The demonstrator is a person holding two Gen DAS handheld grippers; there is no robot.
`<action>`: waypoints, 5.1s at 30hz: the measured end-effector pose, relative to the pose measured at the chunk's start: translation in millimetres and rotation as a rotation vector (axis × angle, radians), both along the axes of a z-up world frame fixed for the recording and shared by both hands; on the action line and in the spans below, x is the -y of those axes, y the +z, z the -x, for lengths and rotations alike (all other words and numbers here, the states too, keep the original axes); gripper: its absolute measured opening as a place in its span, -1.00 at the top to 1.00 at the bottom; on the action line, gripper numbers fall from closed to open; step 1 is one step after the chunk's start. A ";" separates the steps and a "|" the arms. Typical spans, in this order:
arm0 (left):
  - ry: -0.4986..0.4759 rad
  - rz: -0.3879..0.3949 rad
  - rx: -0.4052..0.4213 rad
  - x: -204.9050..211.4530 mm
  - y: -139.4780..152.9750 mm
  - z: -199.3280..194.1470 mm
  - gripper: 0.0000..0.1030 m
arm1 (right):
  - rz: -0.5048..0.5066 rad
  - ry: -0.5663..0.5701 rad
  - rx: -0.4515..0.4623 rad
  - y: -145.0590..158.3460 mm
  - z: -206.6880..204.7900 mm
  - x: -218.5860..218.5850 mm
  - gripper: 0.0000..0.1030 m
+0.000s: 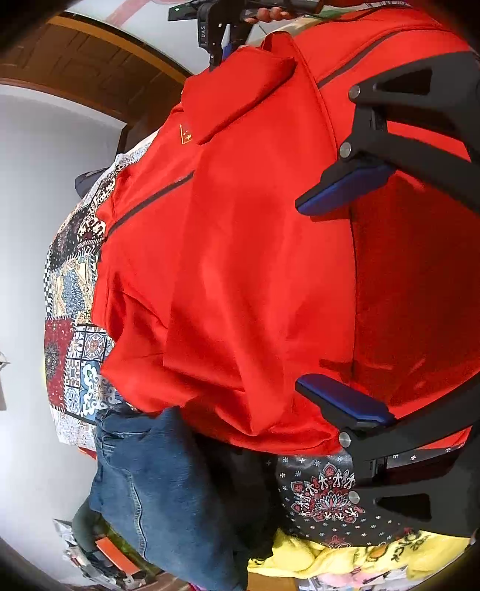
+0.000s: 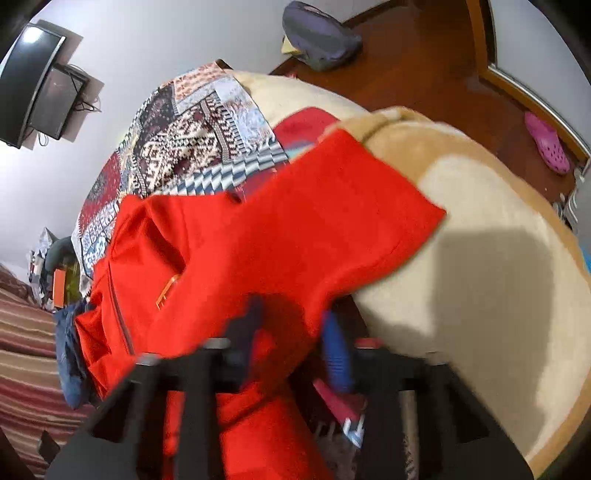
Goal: Fold large clothes
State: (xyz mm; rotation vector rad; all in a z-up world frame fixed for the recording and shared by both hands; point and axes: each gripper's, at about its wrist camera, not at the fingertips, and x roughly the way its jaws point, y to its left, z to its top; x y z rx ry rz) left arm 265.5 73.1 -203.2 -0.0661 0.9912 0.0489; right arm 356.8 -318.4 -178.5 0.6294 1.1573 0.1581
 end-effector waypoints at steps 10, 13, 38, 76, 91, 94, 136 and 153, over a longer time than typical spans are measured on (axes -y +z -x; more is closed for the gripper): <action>0.022 -0.003 0.080 -12.9 30.2 18.0 -0.70 | 0.103 0.186 0.326 117.6 26.7 -61.7 0.92; 0.040 0.006 0.118 -22.6 45.5 29.4 -0.70 | 0.074 0.315 0.424 159.8 41.8 -101.4 0.92; 0.182 0.071 0.068 -100.1 42.5 105.6 -0.72 | 0.199 0.840 0.164 79.7 131.0 -288.8 0.23; 0.190 0.138 0.095 -100.1 48.5 50.7 0.87 | 0.365 0.392 0.018 17.1 113.4 -47.1 -0.37; 0.232 0.085 -0.160 -126.3 -21.2 83.9 -0.14 | 0.378 0.379 0.017 24.9 141.6 -32.9 -0.37; 0.230 0.108 -0.133 -134.1 -8.1 93.2 -0.14 | 0.386 0.375 0.029 31.1 146.5 -30.0 -0.37; 0.070 0.154 -0.088 -61.8 -13.3 -285.3 -0.36 | 0.287 0.467 0.243 30.6 -147.2 -234.0 -0.48; 0.000 0.294 0.020 -56.5 16.7 -252.0 0.84 | 0.271 0.518 0.279 46.6 -118.6 -242.9 0.72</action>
